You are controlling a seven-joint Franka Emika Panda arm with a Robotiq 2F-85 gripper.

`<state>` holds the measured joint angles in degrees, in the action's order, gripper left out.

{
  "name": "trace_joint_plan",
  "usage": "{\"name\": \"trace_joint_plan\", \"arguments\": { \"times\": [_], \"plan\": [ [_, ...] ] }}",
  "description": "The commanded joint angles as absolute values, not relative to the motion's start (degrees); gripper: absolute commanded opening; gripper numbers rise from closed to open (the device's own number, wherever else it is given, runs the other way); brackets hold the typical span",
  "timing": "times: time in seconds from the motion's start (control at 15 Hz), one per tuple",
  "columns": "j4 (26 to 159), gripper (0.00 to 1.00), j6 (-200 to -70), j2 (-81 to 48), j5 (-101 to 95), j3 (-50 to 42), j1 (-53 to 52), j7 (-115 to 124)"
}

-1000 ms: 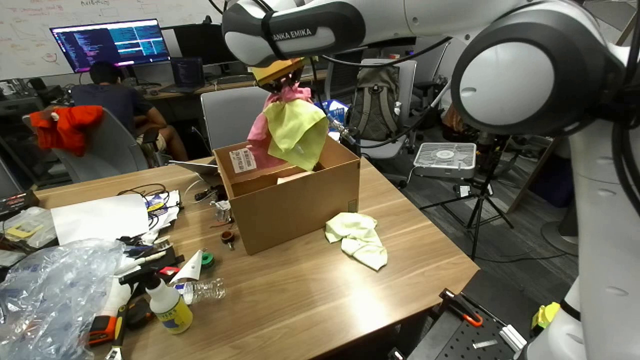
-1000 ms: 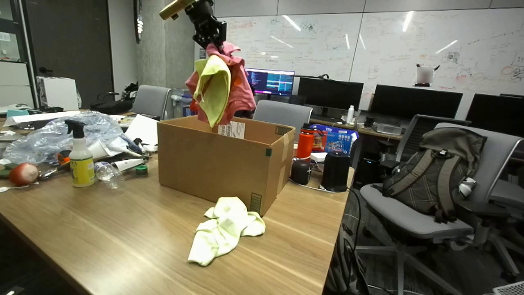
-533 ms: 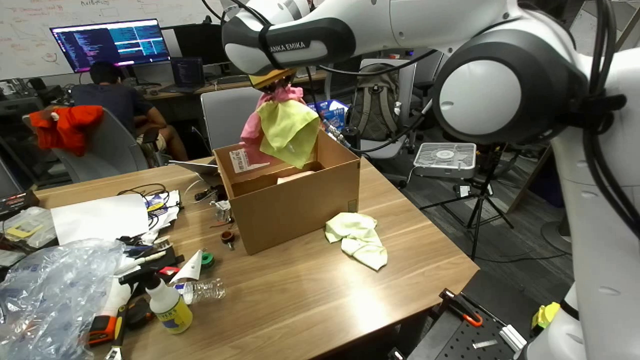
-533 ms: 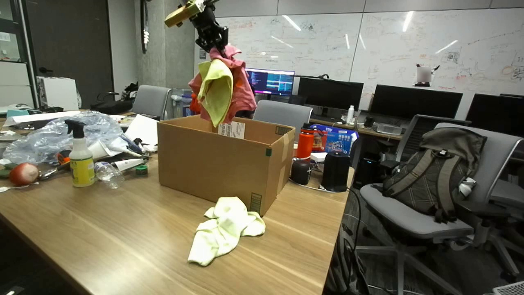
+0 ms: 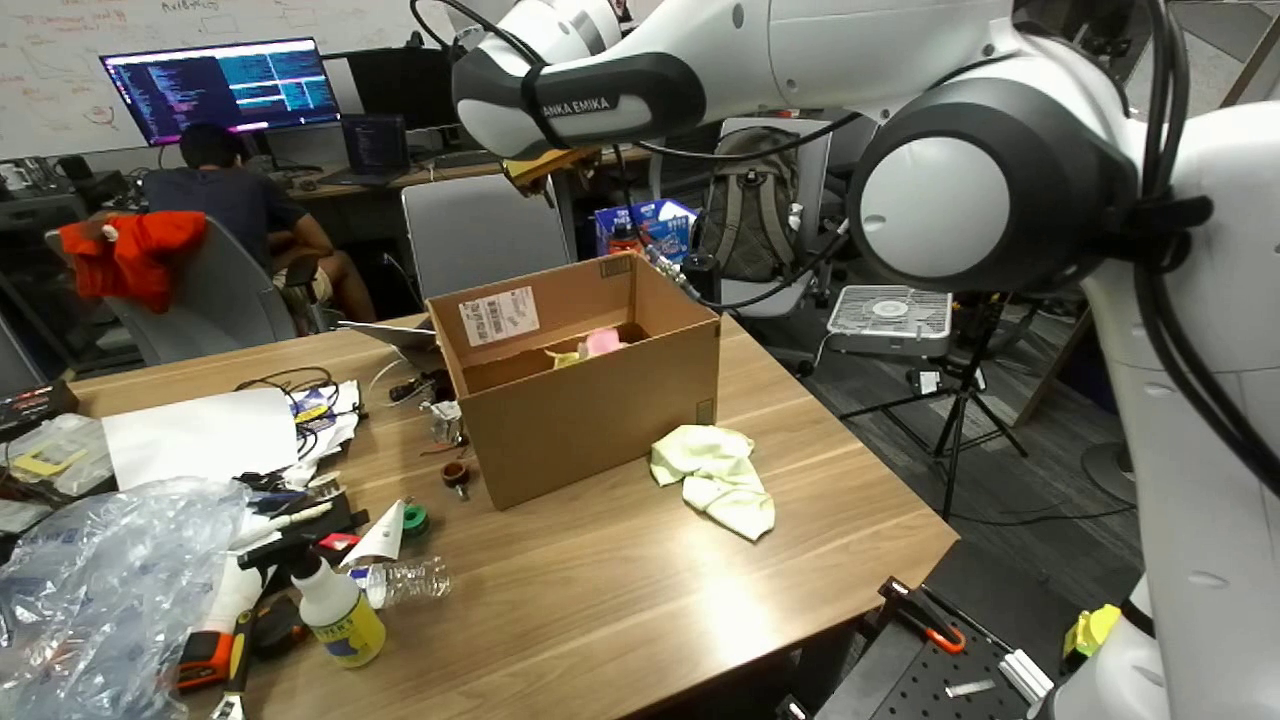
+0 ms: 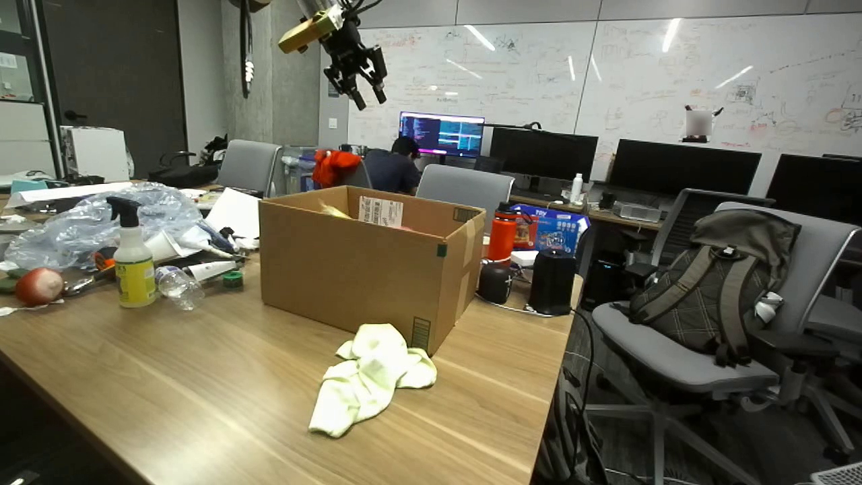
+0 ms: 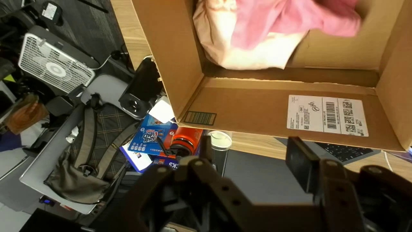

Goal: Place the two t-shirts and two towels inside the brown box

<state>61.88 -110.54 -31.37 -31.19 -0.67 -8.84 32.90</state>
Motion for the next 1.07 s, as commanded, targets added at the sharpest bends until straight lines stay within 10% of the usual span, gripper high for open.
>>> {"name": "trace_joint_plan", "arguments": {
  "times": [0.0,1.0],
  "plan": [
    [61.8,0.93,-109.09,-30.67,-31.45,-1.07,-8.68,33.04],
    [91.06,1.0,-102.57,-10.32,-27.92,-0.12,-9.51,40.05]
  ]
}}
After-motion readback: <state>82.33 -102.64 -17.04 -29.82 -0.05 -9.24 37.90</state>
